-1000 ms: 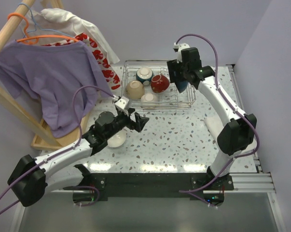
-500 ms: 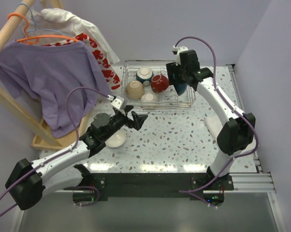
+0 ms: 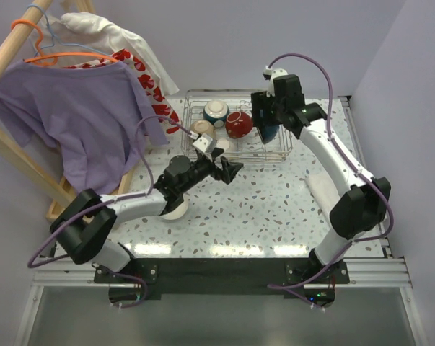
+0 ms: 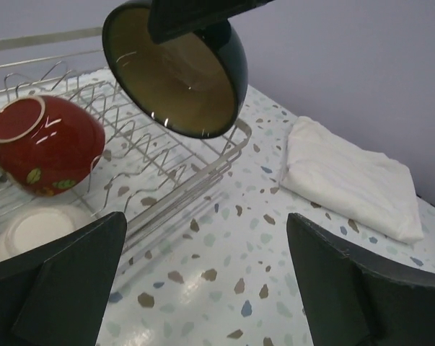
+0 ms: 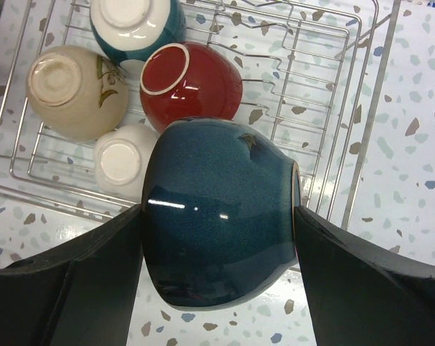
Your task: Unload the bowls from the dish rack
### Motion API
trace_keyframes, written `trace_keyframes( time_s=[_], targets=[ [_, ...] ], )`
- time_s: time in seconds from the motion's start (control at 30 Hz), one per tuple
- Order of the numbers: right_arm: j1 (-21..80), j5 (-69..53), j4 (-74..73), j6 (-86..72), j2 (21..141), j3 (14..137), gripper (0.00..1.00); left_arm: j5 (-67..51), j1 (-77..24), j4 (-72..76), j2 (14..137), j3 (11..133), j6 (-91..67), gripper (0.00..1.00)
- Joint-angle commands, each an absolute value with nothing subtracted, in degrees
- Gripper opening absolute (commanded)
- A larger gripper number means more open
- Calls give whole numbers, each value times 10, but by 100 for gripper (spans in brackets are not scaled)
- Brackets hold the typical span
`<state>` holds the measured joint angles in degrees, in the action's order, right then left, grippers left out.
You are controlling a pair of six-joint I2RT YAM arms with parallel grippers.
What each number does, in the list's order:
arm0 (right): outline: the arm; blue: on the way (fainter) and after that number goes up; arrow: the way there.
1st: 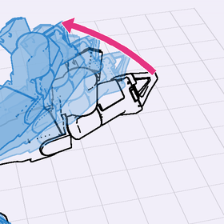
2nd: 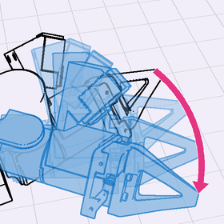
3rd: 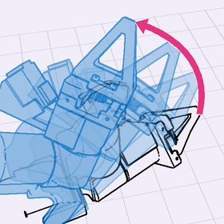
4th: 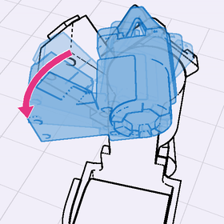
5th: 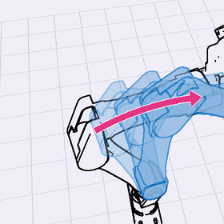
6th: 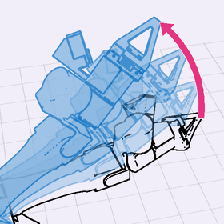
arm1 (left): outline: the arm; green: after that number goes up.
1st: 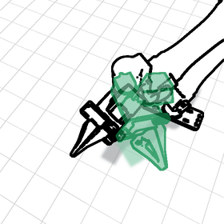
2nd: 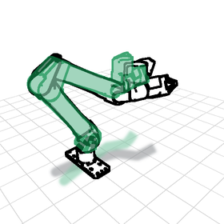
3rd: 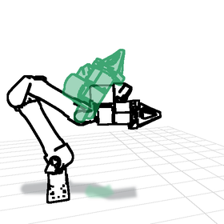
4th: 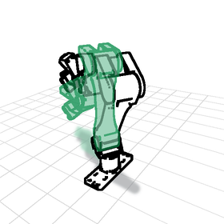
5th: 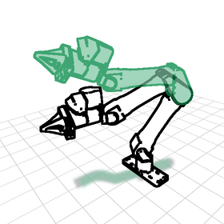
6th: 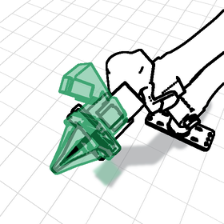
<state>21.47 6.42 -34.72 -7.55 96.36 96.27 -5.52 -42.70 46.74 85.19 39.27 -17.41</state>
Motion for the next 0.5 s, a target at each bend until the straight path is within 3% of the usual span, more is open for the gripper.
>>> trace_keyframes(
  time_s=[0.0, 0.47],
  targets=[
    [219, 46, -294, -92, 909, 954, 0, -94, -435, 592, 926, 472, -176, 97],
    [221, 1, -277, -126, 878, 926, 0, -61, -451, 643, 1090, 614, -170, 89]
  ],
)
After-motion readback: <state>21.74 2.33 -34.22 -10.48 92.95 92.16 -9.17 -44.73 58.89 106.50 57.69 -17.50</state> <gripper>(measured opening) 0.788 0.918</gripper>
